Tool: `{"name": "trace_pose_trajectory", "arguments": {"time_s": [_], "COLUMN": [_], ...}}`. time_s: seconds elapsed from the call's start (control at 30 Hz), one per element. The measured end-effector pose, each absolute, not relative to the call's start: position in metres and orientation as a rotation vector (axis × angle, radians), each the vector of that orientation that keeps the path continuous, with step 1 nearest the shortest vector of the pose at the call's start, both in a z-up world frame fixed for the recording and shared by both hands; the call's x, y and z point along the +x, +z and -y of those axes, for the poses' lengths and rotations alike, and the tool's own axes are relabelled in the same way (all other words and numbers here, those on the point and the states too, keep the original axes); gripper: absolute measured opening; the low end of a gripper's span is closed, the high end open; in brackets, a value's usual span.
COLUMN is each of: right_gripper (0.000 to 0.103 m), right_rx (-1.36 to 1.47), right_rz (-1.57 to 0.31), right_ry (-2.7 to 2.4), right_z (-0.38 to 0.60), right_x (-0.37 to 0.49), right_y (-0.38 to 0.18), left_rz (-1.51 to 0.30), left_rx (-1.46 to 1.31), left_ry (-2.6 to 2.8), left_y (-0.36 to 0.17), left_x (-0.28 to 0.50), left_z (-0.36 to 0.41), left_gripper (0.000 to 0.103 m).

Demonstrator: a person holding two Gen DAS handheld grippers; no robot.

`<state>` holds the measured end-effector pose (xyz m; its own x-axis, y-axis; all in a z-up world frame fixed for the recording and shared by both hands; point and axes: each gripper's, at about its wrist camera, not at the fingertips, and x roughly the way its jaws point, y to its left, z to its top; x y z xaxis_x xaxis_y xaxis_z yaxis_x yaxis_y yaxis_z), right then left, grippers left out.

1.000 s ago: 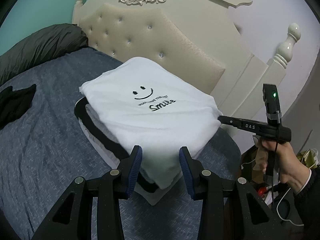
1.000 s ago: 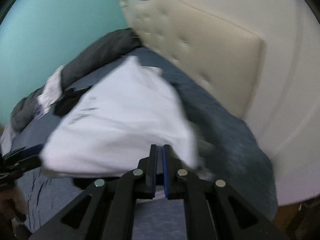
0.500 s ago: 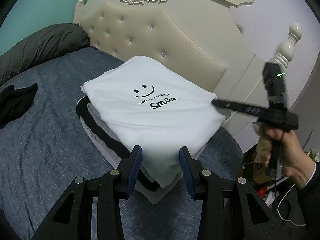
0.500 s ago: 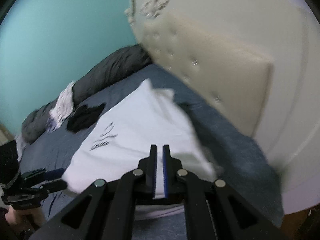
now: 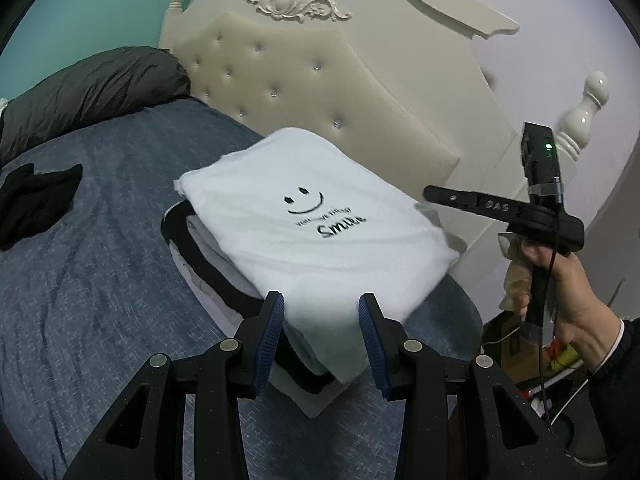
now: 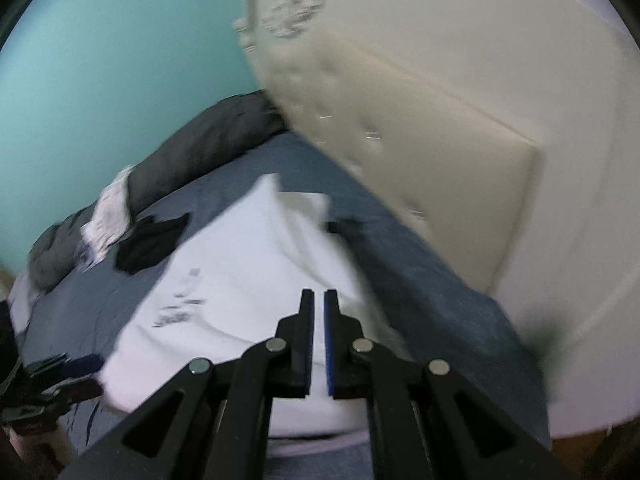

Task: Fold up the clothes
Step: 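Lower the shirt onto the clothes stack with both grippers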

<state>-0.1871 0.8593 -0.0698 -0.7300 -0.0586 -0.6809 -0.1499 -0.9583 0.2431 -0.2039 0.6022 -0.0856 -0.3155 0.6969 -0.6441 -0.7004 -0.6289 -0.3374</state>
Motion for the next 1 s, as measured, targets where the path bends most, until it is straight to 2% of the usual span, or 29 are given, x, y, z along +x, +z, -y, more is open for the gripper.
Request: {"name": "trace_pose_trajectory", "arguments": {"time_s": [0.23,0.5,0.8,1.0], "right_gripper": [0.002,0.002,0.002,0.002], "right_rx": [-1.311,-1.235,-1.196,-1.214], "right_rz": [-0.359,-0.393,-0.406,-0.400], "right_ry": [2.721,2.710,2.832,2.838], "right_z": [-0.859,-0.866,-0.842,-0.838], "right_x": [-0.220,-0.202,-0.182,-0.167], "right_y": [-0.094,-0.090,-0.081,-0.089], "left_rz": [0.015,0.070,-0.019,0.000], "left_rx": [-0.998,-1.017,-1.031,-1.054], "left_ry": [2.042,2.069,2.001,1.978], "left_y": [-0.084,-0.089,-0.095,-0.106], "left_x": [-0.219,-0.229,-0.204,-0.190], "left_z": [-0.594,-0.580,-0.611,-0.602], "left_gripper": [0.042,0.043,0.042,0.042]}}
